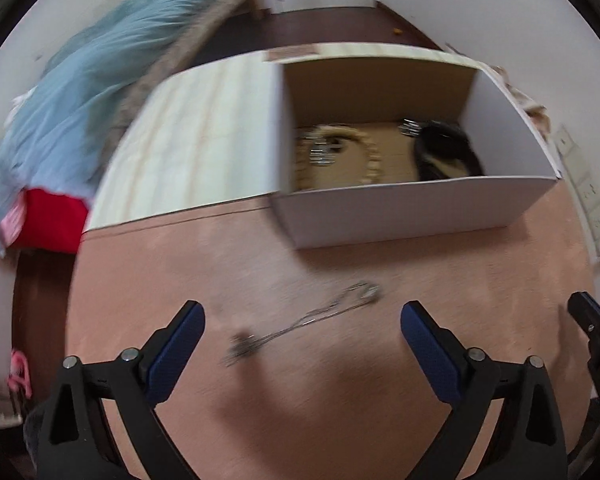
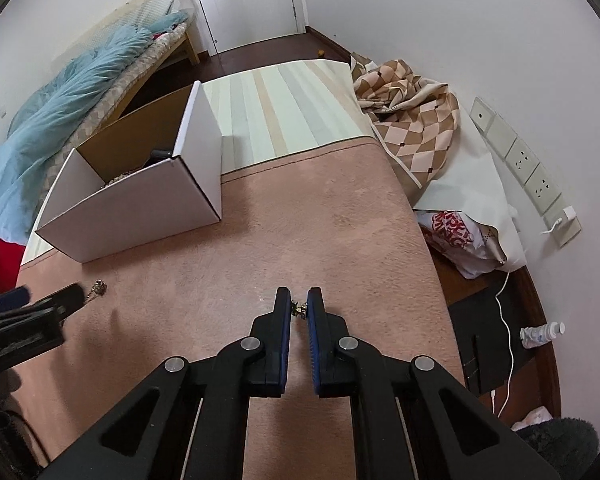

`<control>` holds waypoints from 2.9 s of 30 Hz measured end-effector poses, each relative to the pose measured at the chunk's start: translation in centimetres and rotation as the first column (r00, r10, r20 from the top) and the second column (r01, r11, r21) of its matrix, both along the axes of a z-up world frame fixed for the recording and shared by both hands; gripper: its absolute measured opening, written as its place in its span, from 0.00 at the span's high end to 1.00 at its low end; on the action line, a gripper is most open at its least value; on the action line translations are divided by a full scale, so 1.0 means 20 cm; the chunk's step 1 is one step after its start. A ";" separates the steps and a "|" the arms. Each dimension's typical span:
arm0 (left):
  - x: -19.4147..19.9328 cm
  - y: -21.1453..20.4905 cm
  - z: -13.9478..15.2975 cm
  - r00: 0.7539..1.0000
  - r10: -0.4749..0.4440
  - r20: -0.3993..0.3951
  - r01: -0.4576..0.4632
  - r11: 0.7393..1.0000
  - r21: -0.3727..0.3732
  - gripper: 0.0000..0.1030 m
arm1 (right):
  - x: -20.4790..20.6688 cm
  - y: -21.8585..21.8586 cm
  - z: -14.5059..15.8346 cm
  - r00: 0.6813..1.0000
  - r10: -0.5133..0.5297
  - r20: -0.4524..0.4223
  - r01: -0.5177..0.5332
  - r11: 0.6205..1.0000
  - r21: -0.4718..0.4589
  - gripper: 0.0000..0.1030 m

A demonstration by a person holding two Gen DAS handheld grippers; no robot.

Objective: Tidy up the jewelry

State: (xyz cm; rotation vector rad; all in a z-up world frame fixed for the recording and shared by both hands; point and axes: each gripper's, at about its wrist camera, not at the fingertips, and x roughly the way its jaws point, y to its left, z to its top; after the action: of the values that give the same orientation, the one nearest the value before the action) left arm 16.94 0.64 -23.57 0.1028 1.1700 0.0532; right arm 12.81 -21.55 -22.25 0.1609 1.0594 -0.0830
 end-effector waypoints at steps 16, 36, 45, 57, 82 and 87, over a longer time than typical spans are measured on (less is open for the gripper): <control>-0.05 -0.01 0.13 0.996 -0.084 0.032 0.088 0.978 -0.187 0.91 | -0.04 0.02 0.16 0.998 0.038 0.042 -0.040 0.997 0.066 0.92; 0.02 0.13 1.08 0.945 -0.129 0.300 0.232 0.912 -0.339 0.91 | 0.24 0.20 0.88 0.956 0.191 0.223 -0.237 0.950 0.203 0.92; 0.31 0.09 1.03 0.957 -0.150 0.248 0.223 0.928 -0.300 0.91 | 0.59 0.29 0.87 0.953 0.271 0.139 -0.290 0.946 0.146 0.92; 0.53 0.12 0.61 0.994 -0.104 0.021 0.105 0.940 -0.326 0.89 | 0.84 0.31 0.50 0.949 0.308 -0.062 -0.284 0.927 0.244 0.92; 0.45 0.35 0.50 0.995 0.096 0.028 -0.091 0.986 -0.137 0.01 | 0.89 0.36 0.43 0.944 0.297 -0.145 -0.254 0.932 0.260 0.43; 0.36 0.35 0.50 0.993 0.104 0.049 -0.099 0.990 -0.103 0.01 | 0.76 0.34 0.50 0.963 0.246 -0.111 -0.242 0.969 0.043 0.03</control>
State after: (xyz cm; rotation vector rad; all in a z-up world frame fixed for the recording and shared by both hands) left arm 24.23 7.66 -13.50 -0.0473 1.1208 0.0865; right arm 28.10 -14.67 -12.24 0.0510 1.1896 0.1479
